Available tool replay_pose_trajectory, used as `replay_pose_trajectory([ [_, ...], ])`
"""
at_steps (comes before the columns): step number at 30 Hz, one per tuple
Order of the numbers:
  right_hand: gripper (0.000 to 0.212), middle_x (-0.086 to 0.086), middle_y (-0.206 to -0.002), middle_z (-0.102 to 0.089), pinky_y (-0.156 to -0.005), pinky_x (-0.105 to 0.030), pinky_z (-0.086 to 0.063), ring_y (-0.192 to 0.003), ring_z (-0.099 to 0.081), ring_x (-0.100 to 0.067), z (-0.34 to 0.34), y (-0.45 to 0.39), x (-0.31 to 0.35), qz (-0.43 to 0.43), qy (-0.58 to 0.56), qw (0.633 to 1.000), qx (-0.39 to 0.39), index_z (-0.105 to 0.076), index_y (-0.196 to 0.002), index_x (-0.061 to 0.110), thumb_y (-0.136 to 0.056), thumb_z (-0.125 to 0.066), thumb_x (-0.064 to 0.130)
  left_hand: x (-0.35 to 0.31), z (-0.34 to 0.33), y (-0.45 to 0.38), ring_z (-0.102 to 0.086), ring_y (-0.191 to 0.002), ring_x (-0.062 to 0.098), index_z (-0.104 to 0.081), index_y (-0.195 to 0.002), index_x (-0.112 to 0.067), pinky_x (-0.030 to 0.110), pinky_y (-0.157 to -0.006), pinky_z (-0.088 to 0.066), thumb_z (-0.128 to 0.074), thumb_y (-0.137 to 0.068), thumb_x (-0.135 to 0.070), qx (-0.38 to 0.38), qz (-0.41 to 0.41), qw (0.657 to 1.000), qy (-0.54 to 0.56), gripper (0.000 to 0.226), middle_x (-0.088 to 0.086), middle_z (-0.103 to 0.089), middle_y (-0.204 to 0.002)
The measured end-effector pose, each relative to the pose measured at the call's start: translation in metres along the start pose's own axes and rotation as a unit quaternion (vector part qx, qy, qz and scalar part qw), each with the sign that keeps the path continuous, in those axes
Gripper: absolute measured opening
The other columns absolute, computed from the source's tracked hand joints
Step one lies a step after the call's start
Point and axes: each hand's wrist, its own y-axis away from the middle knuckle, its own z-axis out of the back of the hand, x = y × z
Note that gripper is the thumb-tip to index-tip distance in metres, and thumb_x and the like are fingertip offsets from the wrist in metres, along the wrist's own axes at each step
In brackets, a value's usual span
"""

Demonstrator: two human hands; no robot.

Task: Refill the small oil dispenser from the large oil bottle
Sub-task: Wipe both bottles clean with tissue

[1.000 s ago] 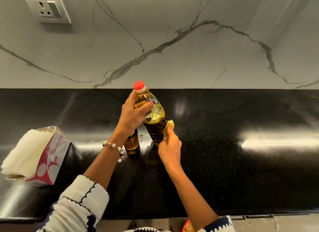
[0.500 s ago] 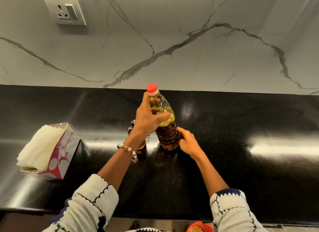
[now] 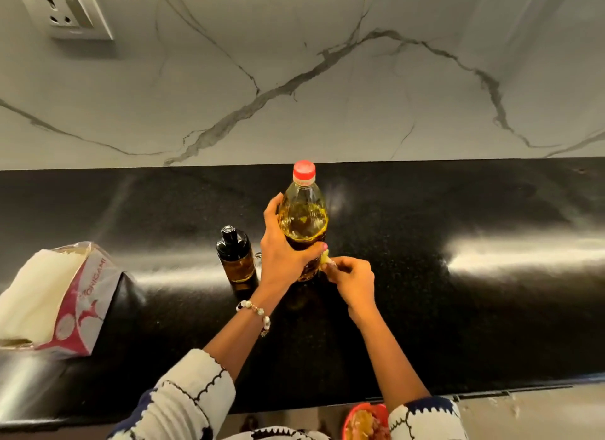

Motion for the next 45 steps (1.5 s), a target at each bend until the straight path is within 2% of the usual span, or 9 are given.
replay_pose_trajectory([
  [3, 0.003, -0.002, -0.081, -0.075, -0.077, -0.039, -0.057, -0.084, -0.072, -0.02, 0.003, -0.006, 0.0, -0.032, -0.093, 0.995, -0.005, -0.074, -0.085, 0.017, -0.083, -0.073, 0.017, 0.004, -0.001, 0.001, -0.049, -0.113, 0.003, -0.03, -0.14, -0.026, 0.009, -0.092, -0.04, -0.091, -0.059, -0.025, -0.008, 0.022, 1.0, -0.014, 0.101, -0.012, -0.051, -0.123],
  [6, 0.002, 0.0, -0.089, -0.074, -0.08, -0.034, -0.057, -0.086, -0.07, -0.012, -0.002, -0.01, 0.005, -0.012, -0.103, 0.994, -0.02, -0.071, -0.084, 0.011, -0.083, -0.072, 0.013, 0.003, -0.001, -0.004, -0.051, -0.105, 0.0, -0.036, -0.136, -0.024, -0.001, -0.08, -0.036, -0.09, -0.059, -0.026, -0.02, 0.03, 0.999, -0.021, 0.094, -0.017, -0.052, -0.113],
  [10, 0.009, -0.002, -0.083, -0.073, -0.074, -0.036, -0.058, -0.08, -0.069, -0.011, -0.015, -0.01, 0.01, 0.017, -0.088, 0.996, -0.011, -0.069, -0.088, 0.017, -0.09, -0.062, 0.012, 0.004, 0.004, -0.017, -0.058, -0.101, 0.007, -0.044, -0.124, -0.03, 0.023, -0.088, -0.049, -0.089, -0.058, -0.032, -0.038, 0.069, 0.997, -0.012, 0.08, -0.015, -0.058, -0.106],
  [15, 0.027, 0.007, -0.101, -0.073, -0.089, -0.035, -0.055, -0.098, -0.066, -0.006, -0.017, -0.017, 0.01, 0.02, -0.015, 0.999, 0.027, -0.073, -0.106, 0.023, -0.094, -0.05, 0.014, 0.008, 0.009, -0.031, -0.063, -0.1, 0.01, -0.053, -0.104, -0.038, 0.041, -0.092, -0.054, -0.088, -0.049, -0.035, -0.074, 0.176, 0.975, 0.114, 0.065, -0.01, -0.066, -0.104],
  [18, 0.023, -0.002, -0.099, -0.075, -0.088, -0.04, -0.056, -0.098, -0.069, -0.016, -0.006, -0.018, 0.011, -0.005, -0.13, 0.99, 0.059, -0.074, -0.102, 0.015, -0.095, -0.053, 0.015, 0.005, 0.011, -0.035, -0.066, -0.1, 0.015, -0.056, -0.102, -0.038, 0.046, -0.091, -0.054, -0.09, -0.049, -0.033, -0.07, 0.224, 0.952, 0.197, 0.063, -0.005, -0.068, -0.106],
  [27, 0.049, -0.017, -0.102, -0.069, -0.087, -0.045, -0.055, -0.102, -0.066, -0.029, 0.018, -0.014, 0.036, -0.145, -0.485, 0.858, 0.091, -0.064, -0.103, -0.001, -0.099, -0.041, 0.041, -0.031, 0.016, -0.055, -0.062, -0.109, 0.025, -0.052, -0.125, -0.022, 0.061, -0.084, -0.051, -0.084, -0.068, -0.018, -0.042, 0.282, 0.888, 0.36, 0.065, 0.006, -0.065, -0.119],
  [34, 0.061, -0.033, -0.122, -0.059, -0.092, -0.061, -0.047, -0.112, -0.057, -0.051, 0.008, -0.001, 0.051, -0.204, -0.588, 0.771, 0.136, -0.045, -0.13, -0.007, -0.099, -0.039, 0.044, -0.044, 0.02, -0.061, -0.062, -0.105, 0.018, -0.048, -0.126, -0.023, 0.044, -0.083, -0.056, -0.08, -0.074, -0.01, -0.071, 0.207, 0.9, 0.378, 0.062, 0.002, -0.062, -0.116],
  [42, 0.046, -0.027, -0.117, -0.063, -0.094, -0.046, -0.05, -0.11, -0.062, -0.036, 0.006, 0.007, 0.071, -0.165, -0.469, 0.862, 0.095, -0.053, -0.117, -0.008, -0.104, -0.033, 0.032, -0.036, 0.026, -0.06, -0.065, -0.106, 0.022, -0.054, -0.111, -0.03, 0.048, -0.092, -0.054, -0.089, -0.052, -0.027, -0.096, 0.104, 0.948, 0.285, 0.068, 0.005, -0.066, -0.113],
  [45, 0.038, -0.02, -0.114, -0.064, -0.092, -0.039, -0.051, -0.11, -0.062, -0.03, 0.011, 0.003, 0.075, -0.136, -0.493, 0.856, 0.078, -0.056, -0.111, -0.004, -0.104, -0.034, 0.027, -0.036, 0.026, -0.058, -0.065, -0.106, 0.02, -0.053, -0.11, -0.033, 0.047, -0.092, -0.054, -0.089, -0.05, -0.031, -0.099, 0.107, 0.946, 0.288, 0.07, 0.004, -0.065, -0.114],
])
